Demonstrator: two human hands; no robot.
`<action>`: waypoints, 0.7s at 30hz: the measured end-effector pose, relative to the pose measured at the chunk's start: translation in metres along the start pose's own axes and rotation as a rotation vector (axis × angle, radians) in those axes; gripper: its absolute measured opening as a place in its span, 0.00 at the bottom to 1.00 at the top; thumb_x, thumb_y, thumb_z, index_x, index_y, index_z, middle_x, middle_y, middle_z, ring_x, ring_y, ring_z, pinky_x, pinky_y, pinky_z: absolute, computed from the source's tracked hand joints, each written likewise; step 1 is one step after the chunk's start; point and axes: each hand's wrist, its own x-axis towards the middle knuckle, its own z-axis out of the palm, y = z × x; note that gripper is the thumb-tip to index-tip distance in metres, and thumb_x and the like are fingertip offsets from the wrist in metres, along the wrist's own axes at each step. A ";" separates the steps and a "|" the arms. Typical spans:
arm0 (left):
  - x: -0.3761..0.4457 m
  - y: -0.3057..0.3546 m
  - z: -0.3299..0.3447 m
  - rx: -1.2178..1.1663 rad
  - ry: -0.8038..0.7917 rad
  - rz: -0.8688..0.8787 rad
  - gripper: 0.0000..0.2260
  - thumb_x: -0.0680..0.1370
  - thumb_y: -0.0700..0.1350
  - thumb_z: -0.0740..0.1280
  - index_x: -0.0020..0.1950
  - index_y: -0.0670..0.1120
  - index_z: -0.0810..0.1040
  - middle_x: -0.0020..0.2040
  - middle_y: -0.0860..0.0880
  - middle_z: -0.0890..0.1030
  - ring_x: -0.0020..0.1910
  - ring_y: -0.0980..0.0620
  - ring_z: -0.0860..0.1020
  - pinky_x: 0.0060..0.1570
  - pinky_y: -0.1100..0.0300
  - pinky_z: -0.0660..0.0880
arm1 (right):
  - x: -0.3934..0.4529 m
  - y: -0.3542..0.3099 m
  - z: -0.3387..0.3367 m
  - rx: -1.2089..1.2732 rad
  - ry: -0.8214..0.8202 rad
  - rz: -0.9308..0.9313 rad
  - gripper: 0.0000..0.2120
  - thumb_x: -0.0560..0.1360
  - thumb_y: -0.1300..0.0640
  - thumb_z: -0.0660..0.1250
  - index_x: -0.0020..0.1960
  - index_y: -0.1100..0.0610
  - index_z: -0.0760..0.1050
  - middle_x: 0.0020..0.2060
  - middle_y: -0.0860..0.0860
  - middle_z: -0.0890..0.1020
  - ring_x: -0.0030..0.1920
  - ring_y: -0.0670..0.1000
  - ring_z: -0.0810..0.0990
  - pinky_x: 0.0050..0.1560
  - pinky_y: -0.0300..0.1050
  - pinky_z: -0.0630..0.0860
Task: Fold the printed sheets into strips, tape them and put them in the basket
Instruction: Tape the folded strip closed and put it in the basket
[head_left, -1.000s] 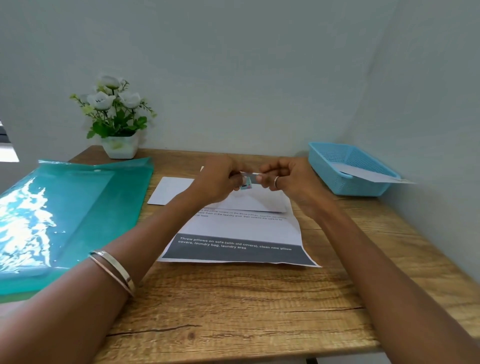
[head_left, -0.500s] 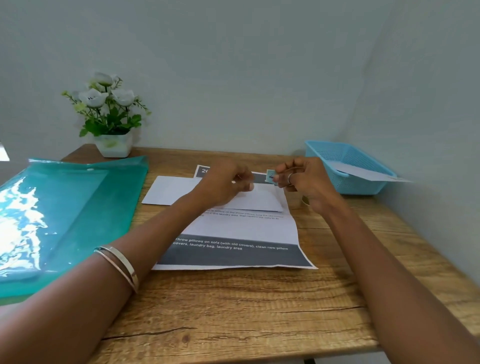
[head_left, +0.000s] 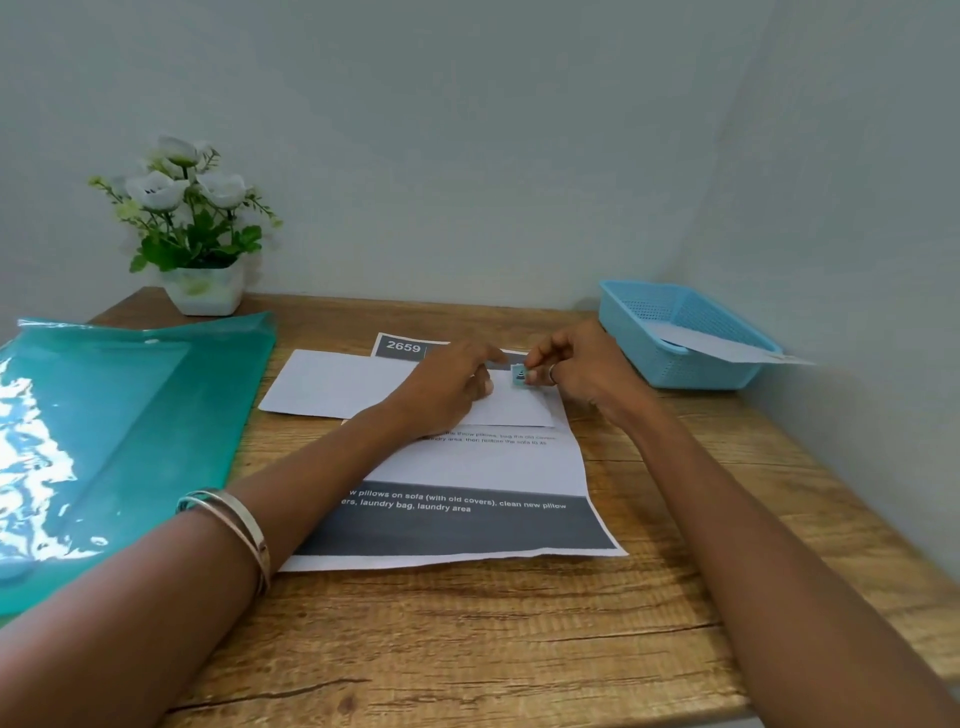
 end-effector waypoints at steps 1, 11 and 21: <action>0.000 0.000 0.000 0.012 -0.002 0.009 0.16 0.77 0.34 0.63 0.64 0.42 0.75 0.51 0.46 0.79 0.49 0.51 0.74 0.45 0.67 0.64 | 0.000 0.000 0.000 -0.008 0.000 -0.003 0.08 0.68 0.68 0.74 0.43 0.58 0.82 0.40 0.52 0.85 0.42 0.46 0.82 0.52 0.41 0.77; 0.004 -0.004 0.006 0.128 -0.054 0.030 0.15 0.79 0.38 0.63 0.65 0.49 0.77 0.53 0.44 0.74 0.53 0.48 0.72 0.49 0.63 0.65 | -0.002 -0.003 0.003 -0.069 0.031 -0.002 0.08 0.68 0.67 0.74 0.41 0.57 0.79 0.40 0.54 0.84 0.40 0.46 0.82 0.47 0.41 0.77; 0.005 -0.007 0.009 0.152 -0.048 0.075 0.15 0.78 0.37 0.63 0.63 0.49 0.79 0.53 0.46 0.74 0.52 0.48 0.72 0.49 0.60 0.68 | -0.001 -0.007 0.008 -0.163 0.079 0.012 0.07 0.68 0.67 0.75 0.39 0.57 0.79 0.39 0.52 0.82 0.45 0.48 0.81 0.42 0.38 0.75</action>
